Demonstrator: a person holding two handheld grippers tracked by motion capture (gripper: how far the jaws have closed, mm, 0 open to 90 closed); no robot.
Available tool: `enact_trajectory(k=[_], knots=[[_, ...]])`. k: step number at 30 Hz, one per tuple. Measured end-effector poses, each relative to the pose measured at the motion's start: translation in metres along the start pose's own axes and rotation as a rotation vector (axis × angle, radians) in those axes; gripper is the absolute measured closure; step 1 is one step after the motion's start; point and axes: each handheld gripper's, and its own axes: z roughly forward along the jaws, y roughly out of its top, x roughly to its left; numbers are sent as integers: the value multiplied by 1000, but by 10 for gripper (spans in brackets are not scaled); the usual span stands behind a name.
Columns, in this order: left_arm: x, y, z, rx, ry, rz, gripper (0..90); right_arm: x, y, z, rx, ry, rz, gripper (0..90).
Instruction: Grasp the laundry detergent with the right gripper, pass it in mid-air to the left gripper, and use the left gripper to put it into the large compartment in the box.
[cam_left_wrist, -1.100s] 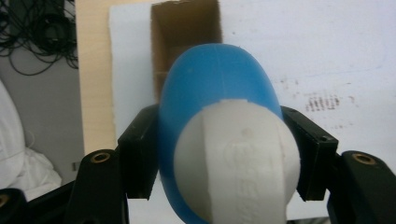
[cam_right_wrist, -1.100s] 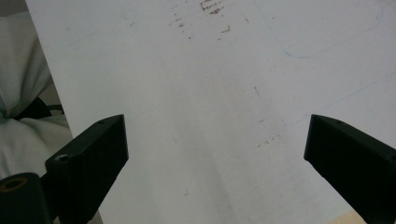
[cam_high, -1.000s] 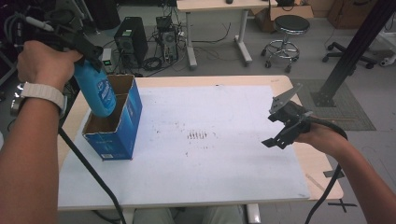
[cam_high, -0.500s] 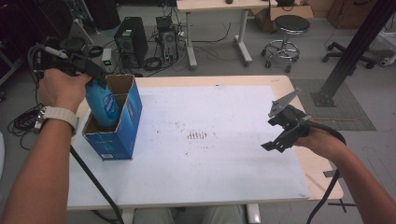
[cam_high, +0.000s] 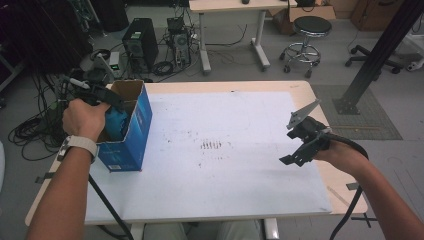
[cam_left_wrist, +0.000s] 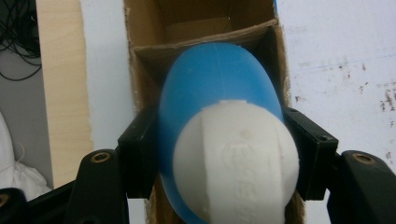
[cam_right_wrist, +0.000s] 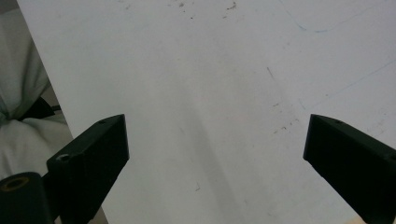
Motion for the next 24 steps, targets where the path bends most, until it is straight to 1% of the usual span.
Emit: enact_trajectory(k=[1,3,4,11,12,15,16,20,24], knots=[[0,0,0,0,0,0,379,0,0,0,0,0,0,64],[-2,-2,7,9,6,19,379,0,0,1,1,1,1,65],[-2,-2,10,14,9,22,379,0,0,1,-1,1,2,64],[-2,-9,28,41,4,28,379,1,0,1,-7,3,7,65],[-2,-11,33,45,4,29,379,1,-1,2,-6,3,9,65],[-2,-12,36,51,7,34,379,0,-2,3,-4,3,16,65],[-2,-12,36,43,5,31,379,1,-3,3,-4,5,18,66],[-2,-11,36,54,4,35,379,1,-5,3,-4,5,19,67],[-1,-11,37,52,-1,34,378,1,-8,3,-7,4,29,68]])
